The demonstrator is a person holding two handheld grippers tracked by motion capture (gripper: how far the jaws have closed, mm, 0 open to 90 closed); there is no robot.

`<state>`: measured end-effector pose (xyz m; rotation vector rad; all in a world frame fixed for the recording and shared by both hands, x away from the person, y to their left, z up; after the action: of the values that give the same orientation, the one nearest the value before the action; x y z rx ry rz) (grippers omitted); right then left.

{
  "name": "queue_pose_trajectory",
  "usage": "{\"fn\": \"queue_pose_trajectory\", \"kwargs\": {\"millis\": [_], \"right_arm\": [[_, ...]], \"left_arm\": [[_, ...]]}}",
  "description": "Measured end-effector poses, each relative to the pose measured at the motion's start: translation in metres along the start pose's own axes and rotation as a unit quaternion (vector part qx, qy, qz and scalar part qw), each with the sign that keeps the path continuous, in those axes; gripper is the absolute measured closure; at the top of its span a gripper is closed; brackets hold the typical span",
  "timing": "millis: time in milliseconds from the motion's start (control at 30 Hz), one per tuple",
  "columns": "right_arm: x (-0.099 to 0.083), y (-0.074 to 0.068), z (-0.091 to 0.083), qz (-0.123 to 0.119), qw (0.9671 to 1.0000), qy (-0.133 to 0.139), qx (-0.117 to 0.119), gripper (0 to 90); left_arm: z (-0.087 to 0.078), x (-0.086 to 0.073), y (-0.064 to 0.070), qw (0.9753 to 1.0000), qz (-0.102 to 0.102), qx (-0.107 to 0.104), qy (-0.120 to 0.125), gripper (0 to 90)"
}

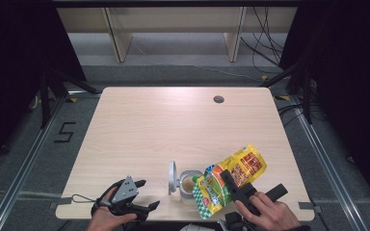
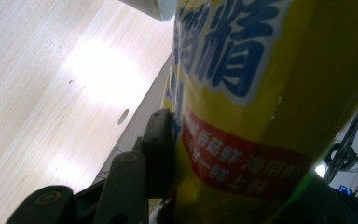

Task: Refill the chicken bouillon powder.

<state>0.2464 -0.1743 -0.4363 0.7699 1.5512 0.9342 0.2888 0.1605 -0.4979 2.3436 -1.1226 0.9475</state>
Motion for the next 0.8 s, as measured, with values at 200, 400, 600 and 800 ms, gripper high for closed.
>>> {"fn": "queue_pose_trajectory", "kwargs": {"millis": [200,400,600,800], "right_arm": [[-0.0001,0.0001,-0.0001,0.000,1.0000,0.000,-0.001,62.8],[0.0003,0.0001,0.0002,-0.003,1.0000,0.001,0.001,62.8],[-0.0001,-0.0001,-0.0002,-0.002,1.0000,0.000,0.000,62.8],[-0.0009,0.0003,0.0000,-0.008,1.0000,0.003,0.001,63.1]], "left_arm": [[0.0002,-0.0001,-0.0002,1.0000,-0.002,-0.003,-0.002,16.0],[0.0002,-0.0002,0.0002,1.0000,-0.005,-0.002,-0.001,16.0],[0.0000,-0.0003,0.0003,1.0000,-0.005,-0.002,0.000,16.0],[-0.0001,-0.0002,0.0003,1.0000,-0.005,-0.001,0.000,16.0]]}}
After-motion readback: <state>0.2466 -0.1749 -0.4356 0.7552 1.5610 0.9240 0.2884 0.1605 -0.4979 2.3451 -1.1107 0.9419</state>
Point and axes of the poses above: each handheld gripper's, and its own axes: z roughly forward along the jaws, x roughly out of its top, y roughly to its right, the point moved 1 cm from there along z, roughly forward along the jaws, and after that the axes turned 12 degrees about -y, right-handed, at the moved point
